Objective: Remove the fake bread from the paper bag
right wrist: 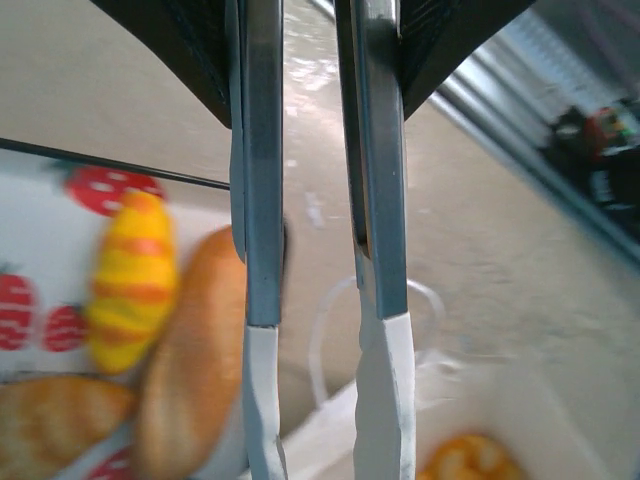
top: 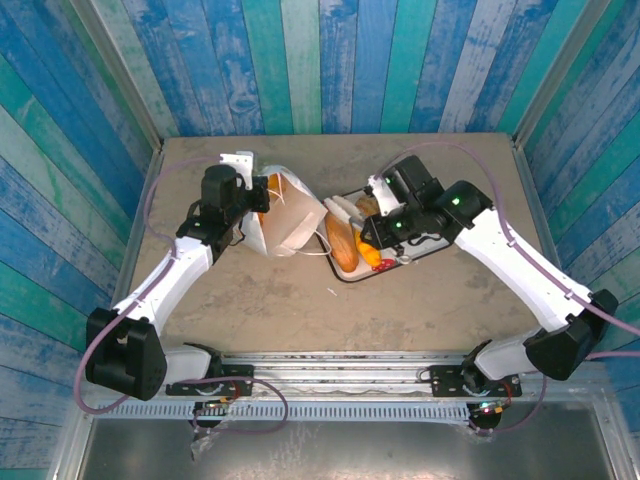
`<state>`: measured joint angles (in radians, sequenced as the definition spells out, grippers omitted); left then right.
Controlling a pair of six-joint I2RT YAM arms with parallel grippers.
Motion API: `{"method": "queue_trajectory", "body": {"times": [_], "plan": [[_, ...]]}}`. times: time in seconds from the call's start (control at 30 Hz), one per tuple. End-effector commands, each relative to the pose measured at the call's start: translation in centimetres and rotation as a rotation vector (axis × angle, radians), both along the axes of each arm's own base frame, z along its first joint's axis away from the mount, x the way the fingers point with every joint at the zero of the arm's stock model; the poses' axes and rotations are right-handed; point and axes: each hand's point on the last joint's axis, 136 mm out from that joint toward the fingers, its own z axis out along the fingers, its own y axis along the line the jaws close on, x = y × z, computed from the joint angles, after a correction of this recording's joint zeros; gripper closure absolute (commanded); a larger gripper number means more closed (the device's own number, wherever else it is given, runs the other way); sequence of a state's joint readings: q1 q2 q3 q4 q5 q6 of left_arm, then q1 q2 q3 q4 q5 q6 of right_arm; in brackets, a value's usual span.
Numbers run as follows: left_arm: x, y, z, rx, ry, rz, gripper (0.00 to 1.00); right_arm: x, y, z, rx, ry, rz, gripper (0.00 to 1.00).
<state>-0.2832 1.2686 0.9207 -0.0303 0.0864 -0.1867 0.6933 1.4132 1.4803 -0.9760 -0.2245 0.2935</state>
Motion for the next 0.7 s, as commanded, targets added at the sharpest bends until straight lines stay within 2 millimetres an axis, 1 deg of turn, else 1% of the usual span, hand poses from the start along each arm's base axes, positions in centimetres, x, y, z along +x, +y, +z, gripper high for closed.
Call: {"method": "queue_trajectory", "body": {"times": [0.0, 0.07, 0.13, 0.27, 0.4, 0.47, 0.5, 0.67], "plan": [[0.4, -0.3, 1.3, 0.006, -0.043, -0.020, 0.93, -1.3, 4.3, 1.0, 0.217, 0.098, 0.076, 0.63], [0.4, -0.3, 1.3, 0.005, -0.044, -0.019, 0.93, -1.6, 5.8, 0.3, 0.241, 0.138, 0.092, 0.63], [0.5, -0.2, 1.4, -0.001, -0.047, -0.012, 0.93, -1.3, 7.0, -0.6, 0.249, 0.167, 0.088, 0.64], [0.4, -0.2, 1.3, -0.016, -0.045, -0.006, 0.93, 0.1, 9.4, -2.2, 0.276, 0.210, 0.065, 0.64], [0.1, -0.2, 1.1, -0.015, -0.043, -0.010, 0.94, 1.5, 11.9, -3.8, 0.245, 0.214, 0.066, 0.65], [0.1, -0.2, 0.7, -0.004, -0.043, -0.014, 0.94, 2.0, 12.8, -4.7, 0.222, 0.208, 0.069, 0.65], [-0.4, -0.1, 1.8, -0.004, -0.076, -0.018, 0.94, 2.3, 13.1, -5.1, 0.211, 0.208, 0.067, 0.65], [-0.8, 0.4, 2.1, 0.036, -0.114, -0.016, 0.95, 3.6, 14.3, -6.3, 0.174, 0.176, 0.038, 0.64]]}}
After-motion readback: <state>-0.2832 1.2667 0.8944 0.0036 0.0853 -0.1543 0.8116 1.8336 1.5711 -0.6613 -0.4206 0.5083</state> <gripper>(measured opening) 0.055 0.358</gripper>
